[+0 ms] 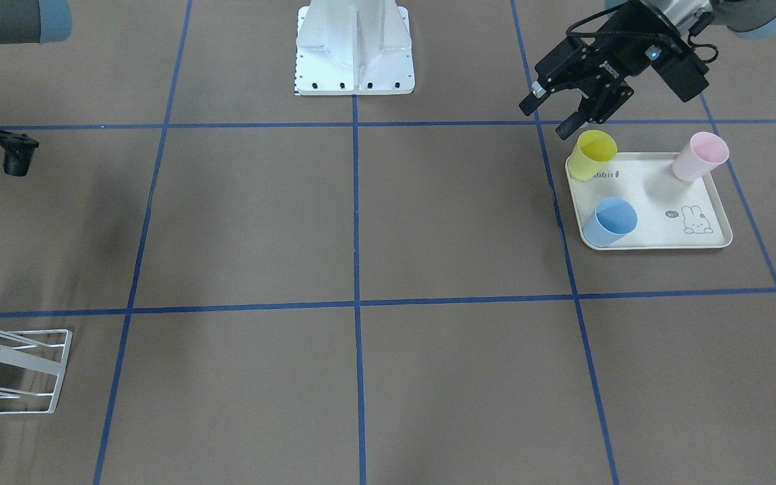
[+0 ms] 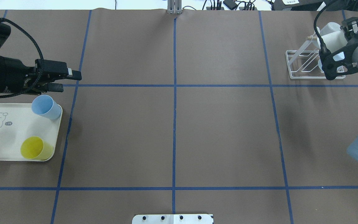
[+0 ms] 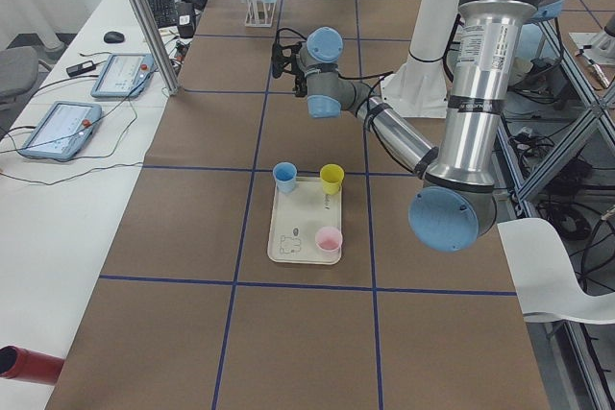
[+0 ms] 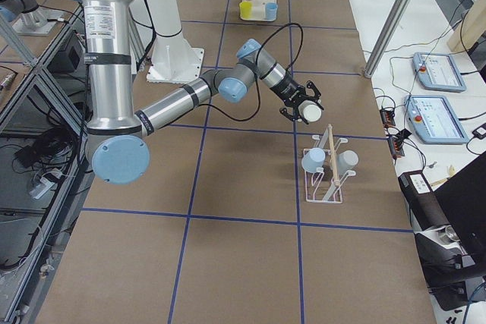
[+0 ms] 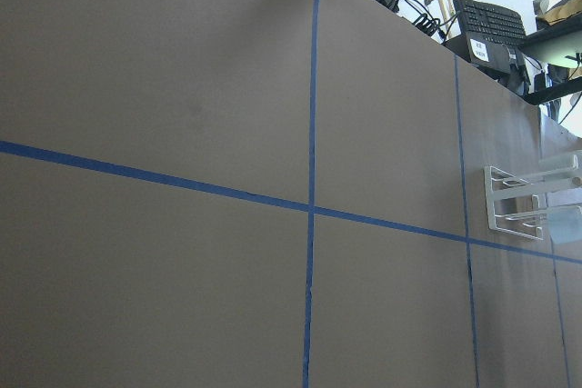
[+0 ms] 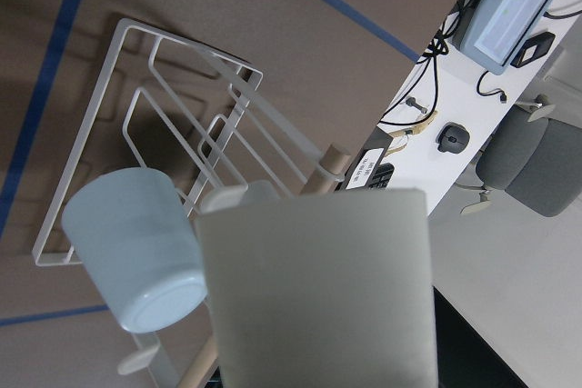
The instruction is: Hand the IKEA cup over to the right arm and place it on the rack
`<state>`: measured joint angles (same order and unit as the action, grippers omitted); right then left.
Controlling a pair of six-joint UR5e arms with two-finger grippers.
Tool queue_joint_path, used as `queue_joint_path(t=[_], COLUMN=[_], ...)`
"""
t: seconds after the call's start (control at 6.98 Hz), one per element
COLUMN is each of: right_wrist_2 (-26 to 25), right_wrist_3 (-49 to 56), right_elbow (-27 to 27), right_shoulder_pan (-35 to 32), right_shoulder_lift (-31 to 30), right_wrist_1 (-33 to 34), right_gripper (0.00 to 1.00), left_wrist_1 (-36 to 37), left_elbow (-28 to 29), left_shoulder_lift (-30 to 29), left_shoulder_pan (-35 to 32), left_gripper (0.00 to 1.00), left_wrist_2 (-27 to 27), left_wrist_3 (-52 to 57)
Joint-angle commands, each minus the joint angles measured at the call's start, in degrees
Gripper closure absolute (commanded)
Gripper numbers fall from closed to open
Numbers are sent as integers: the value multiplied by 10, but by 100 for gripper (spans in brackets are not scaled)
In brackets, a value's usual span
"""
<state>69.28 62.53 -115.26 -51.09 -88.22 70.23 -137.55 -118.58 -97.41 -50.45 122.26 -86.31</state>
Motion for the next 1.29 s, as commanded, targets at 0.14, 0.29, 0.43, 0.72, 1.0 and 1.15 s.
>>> queue_joint_path(t=[0.14, 0.29, 0.43, 0.72, 1.0, 1.15], right_wrist_2=[-51, -56, -56, -57, -57, -58], right_wrist_3=[115, 115, 114, 110, 113, 112], right_elbow=[37, 47, 50, 85, 93, 99], right_shoulder_pan=[1, 2, 2, 2, 2, 2], right_shoulder_lift=[5, 8, 9, 37, 41, 41], right_wrist_1=[-1, -2, -2, -4, -4, -4], right_gripper=[100, 100, 100, 100, 100, 100], left_wrist_1=[0, 0, -1, -1, -1, -1], left_elbow=[-1, -1, -1, -1, 0, 0], left_shoulder_lift=[-1, -1, -1, -1, -1, -1], left_shoulder_pan=[0, 0, 0, 0, 0, 0], left_gripper=[0, 0, 0, 0, 0, 0], left_wrist_2=[0, 0, 0, 0, 0, 0], left_wrist_3=[-1, -1, -1, -1, -2, -2])
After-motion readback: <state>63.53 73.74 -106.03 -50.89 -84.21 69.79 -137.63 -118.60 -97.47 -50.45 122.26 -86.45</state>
